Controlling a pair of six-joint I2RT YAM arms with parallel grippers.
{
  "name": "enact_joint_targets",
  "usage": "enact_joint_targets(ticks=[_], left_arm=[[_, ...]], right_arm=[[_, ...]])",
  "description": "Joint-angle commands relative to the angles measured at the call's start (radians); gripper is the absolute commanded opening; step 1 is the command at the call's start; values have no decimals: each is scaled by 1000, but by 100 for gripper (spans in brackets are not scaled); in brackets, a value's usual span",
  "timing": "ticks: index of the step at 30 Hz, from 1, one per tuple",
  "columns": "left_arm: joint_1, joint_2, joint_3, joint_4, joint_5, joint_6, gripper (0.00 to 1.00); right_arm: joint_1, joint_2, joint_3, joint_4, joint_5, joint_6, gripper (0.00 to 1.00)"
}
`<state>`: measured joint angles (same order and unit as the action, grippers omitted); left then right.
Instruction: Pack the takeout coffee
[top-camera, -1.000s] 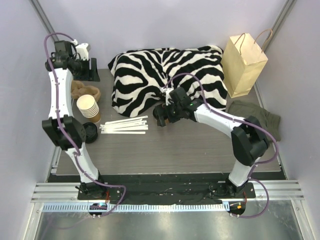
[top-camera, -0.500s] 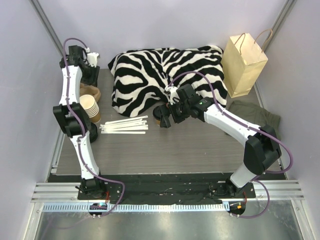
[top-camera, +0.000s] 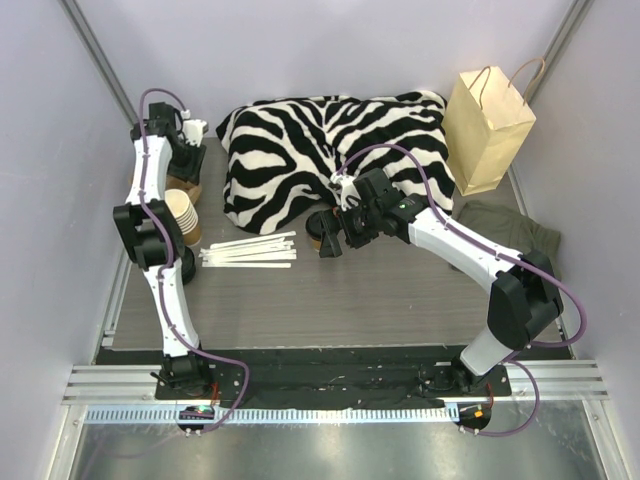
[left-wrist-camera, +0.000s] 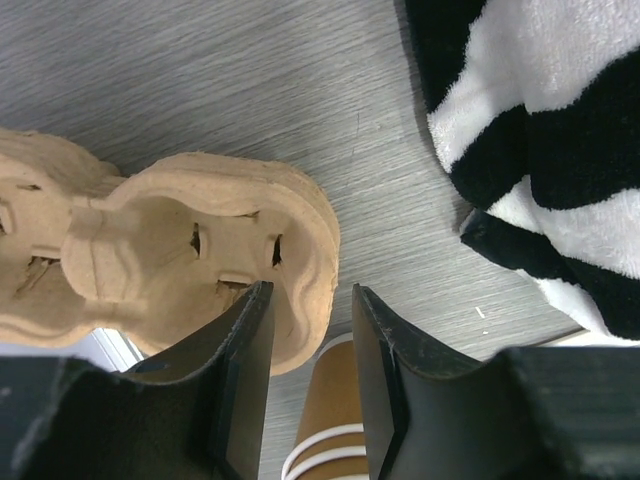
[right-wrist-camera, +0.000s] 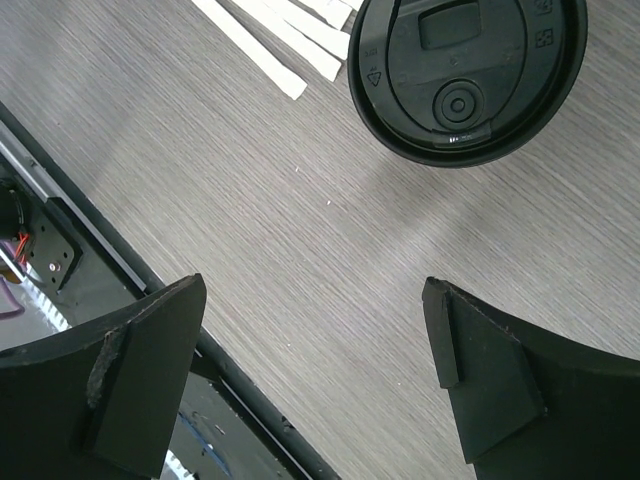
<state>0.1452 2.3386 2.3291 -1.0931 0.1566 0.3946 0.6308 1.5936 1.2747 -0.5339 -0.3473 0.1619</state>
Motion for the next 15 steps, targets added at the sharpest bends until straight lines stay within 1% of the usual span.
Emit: enact_joint_targets(ticks=[1,5,11,15], left_arm=[[-9,14,-1,18,-3,27,40],[-10,27,-1,18,-12,30,38],[-10,33,3,27,-19,35,32],[-12,41,6,27,-19,36,30]], right_arm=[[-2,-41,35,2,-18,13,100],[0,-41,35,2,-18,11,100],[-2,-34,40,0,-25,14,100],[-2,-27,45,-1,-28,16,100]])
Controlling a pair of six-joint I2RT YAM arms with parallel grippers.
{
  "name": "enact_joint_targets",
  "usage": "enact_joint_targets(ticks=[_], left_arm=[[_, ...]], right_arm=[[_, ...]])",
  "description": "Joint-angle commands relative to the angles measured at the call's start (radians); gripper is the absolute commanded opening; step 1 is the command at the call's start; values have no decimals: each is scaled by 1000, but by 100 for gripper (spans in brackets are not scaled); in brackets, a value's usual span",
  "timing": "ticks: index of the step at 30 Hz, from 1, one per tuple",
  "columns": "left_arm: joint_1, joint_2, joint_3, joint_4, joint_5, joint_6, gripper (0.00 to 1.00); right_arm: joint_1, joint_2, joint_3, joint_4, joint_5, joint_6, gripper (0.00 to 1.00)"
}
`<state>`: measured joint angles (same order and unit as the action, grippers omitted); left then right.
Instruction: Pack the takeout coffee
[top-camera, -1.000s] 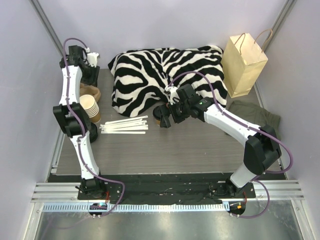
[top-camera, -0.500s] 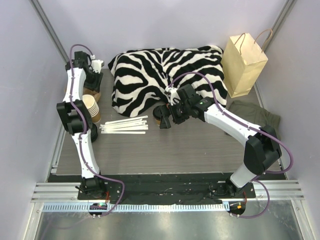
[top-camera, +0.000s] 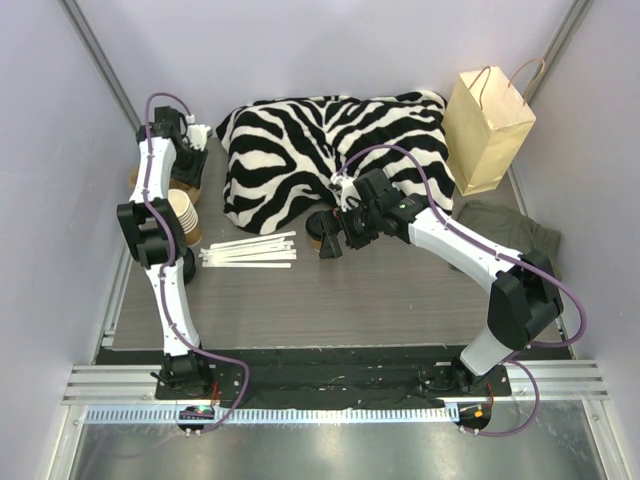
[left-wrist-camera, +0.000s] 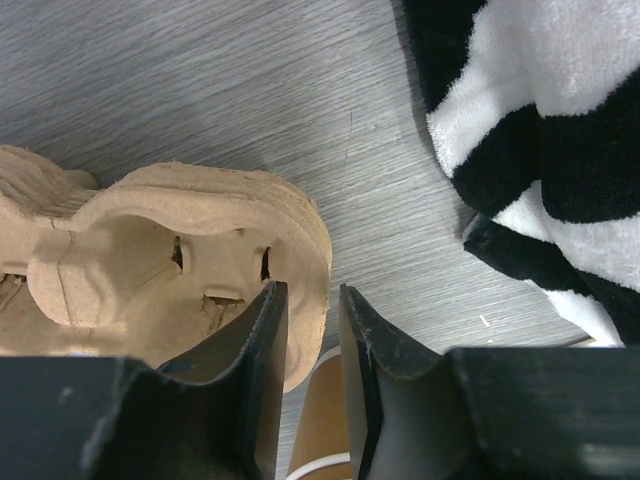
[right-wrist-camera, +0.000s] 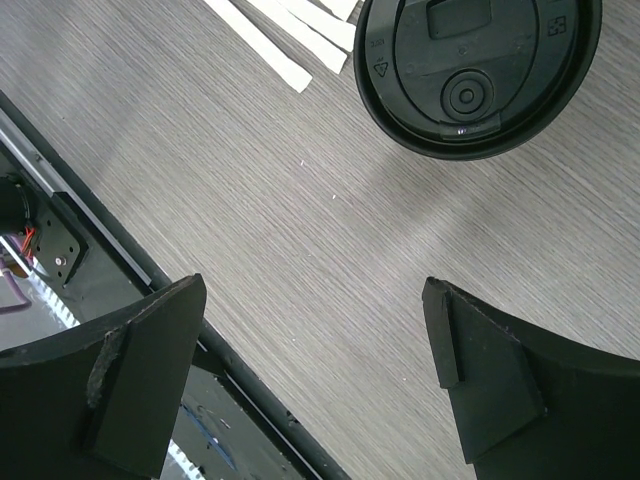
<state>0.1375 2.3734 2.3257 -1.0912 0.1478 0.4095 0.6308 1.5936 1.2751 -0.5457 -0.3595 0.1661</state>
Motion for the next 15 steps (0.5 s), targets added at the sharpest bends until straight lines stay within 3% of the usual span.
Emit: enact_joint_targets(ticks=[1,8,15], left_arm=[[-3,7,9,22,-11,22,30],[-4,14,14,27,-8,25,25],[-4,6,24,16,39,26,6]], right_arm=[[-2,-26,46,10,-16,12,100],[-8,-20,46,10,-21,13,100],[-8,-18,44,12,-22,12,100]])
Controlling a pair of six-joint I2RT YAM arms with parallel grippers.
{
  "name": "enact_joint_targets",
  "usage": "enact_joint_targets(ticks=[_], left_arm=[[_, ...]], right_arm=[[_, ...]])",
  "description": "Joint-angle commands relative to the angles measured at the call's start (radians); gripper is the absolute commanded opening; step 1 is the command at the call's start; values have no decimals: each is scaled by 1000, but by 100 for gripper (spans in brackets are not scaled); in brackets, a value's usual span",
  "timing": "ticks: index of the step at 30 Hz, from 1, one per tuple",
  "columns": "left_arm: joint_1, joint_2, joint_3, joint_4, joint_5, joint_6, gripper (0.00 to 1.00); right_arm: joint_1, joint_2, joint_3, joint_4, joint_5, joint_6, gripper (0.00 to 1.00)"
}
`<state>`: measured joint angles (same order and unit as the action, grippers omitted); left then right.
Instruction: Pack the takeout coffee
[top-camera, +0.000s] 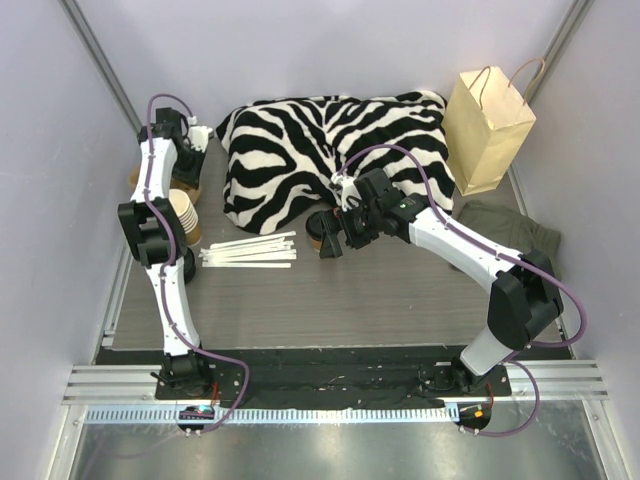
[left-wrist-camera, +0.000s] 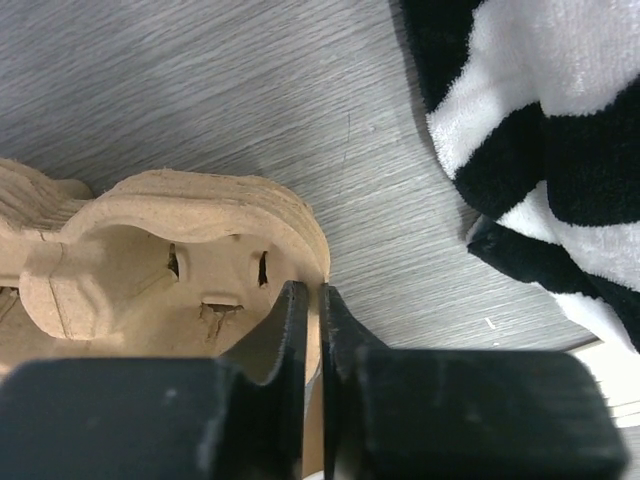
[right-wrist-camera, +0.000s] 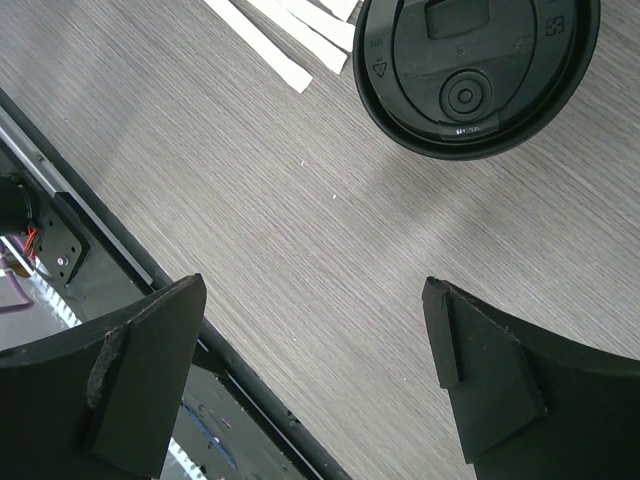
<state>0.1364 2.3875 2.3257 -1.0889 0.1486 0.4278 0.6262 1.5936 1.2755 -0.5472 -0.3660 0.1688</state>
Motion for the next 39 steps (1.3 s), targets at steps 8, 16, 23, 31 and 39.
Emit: enact_joint_targets(ticks=[8,16,23,31,39], left_arm=[[-17,-62,29,15,112,-20,0],[-35,-116,44,11,134,-32,0],[-46,-157,50,15,117,-24,0],[-44,-171,37,-6,100,-6,0],[-46,-209,29,26,76,-11,0]], right_arm=[[-3,-23,39,13,-25,12,100],[-5,-30,38,15,-28,15,100],[-5,-37,36,16,-34,17,100],[-5,-41,42,16,-33,9,100],[-6,-11,197,-71,-37,-63,100]])
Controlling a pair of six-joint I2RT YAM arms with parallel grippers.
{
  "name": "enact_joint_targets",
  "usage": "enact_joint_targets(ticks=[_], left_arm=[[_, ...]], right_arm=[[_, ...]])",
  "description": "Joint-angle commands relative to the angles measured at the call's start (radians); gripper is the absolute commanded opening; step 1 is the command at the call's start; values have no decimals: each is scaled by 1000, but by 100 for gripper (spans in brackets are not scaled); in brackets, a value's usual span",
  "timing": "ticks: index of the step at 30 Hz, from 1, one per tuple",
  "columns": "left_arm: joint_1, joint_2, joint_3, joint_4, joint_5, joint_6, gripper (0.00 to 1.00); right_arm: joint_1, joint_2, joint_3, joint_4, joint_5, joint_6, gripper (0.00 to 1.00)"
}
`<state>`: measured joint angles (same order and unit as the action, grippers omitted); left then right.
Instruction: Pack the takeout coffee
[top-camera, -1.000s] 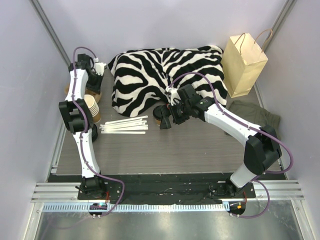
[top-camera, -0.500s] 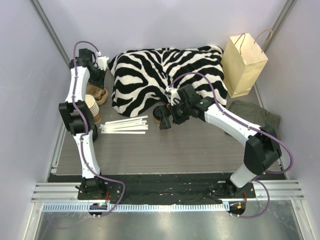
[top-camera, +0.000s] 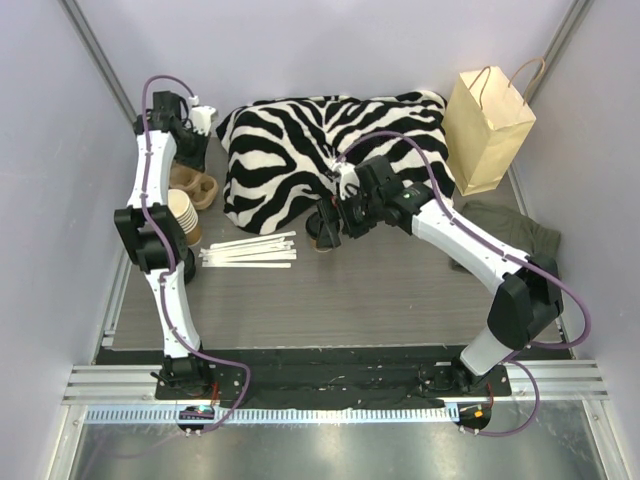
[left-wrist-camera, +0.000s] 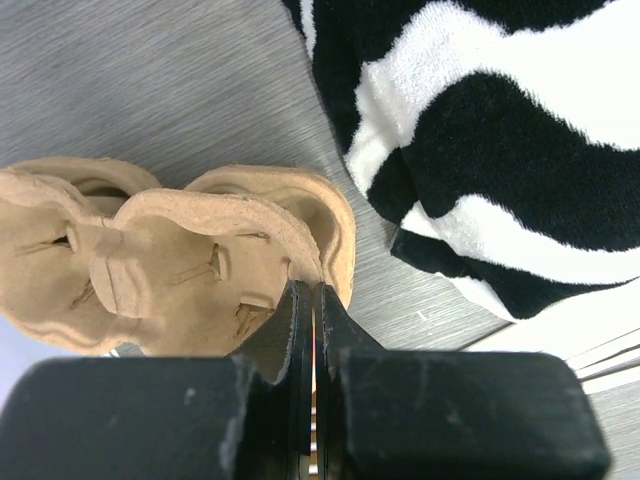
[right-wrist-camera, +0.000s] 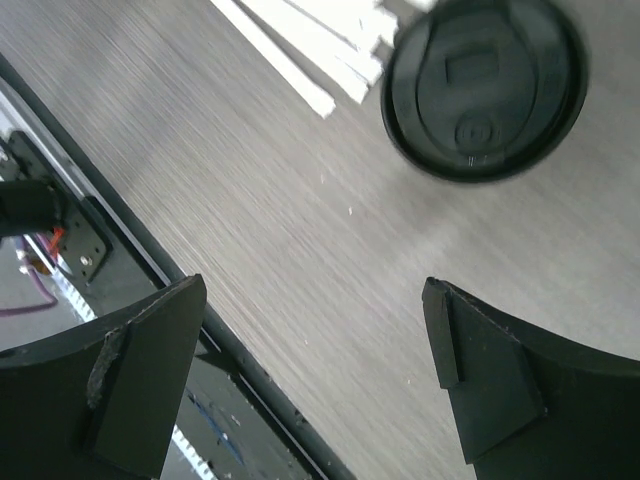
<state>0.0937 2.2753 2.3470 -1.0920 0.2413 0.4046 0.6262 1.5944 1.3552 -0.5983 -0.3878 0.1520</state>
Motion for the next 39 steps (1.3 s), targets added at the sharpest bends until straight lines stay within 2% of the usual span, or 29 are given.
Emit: enact_joint_targets(ticks=[1,7,12,23,30,32,33,36,37,39], left_arm=[[0,-102,5,30,-22,17,0],[1,-160,-60,95,-75,23,0],[1,-189,-63,101,-89,28,0],[14,-252,-98,219,-158,-10,0],[15,-290,-140,305,-220,8,0],[21,-296,-156,313,-200,25,0],[14,-296,-160,332,-274,33,0],[31,-306,-176,344,-211,31,0],[23,-304,-172,346,-273,33,0],[43,-313,-170,362,-248,16,0]], right_arm=[[-6,-5,151,-27,-26,-51,100],[-8,4,231,-70,-54,-58,100],[-8,10,234,-70,-69,-63,100],[-13,56,292,-15,-134,-37,100],[-13,85,306,17,-145,-2,100],[-11,91,309,26,-146,0,100],[-13,95,315,28,-148,0,100],[-11,110,331,28,-152,3,100],[-11,111,334,28,-154,3,100],[-11,122,343,29,-154,3,100]])
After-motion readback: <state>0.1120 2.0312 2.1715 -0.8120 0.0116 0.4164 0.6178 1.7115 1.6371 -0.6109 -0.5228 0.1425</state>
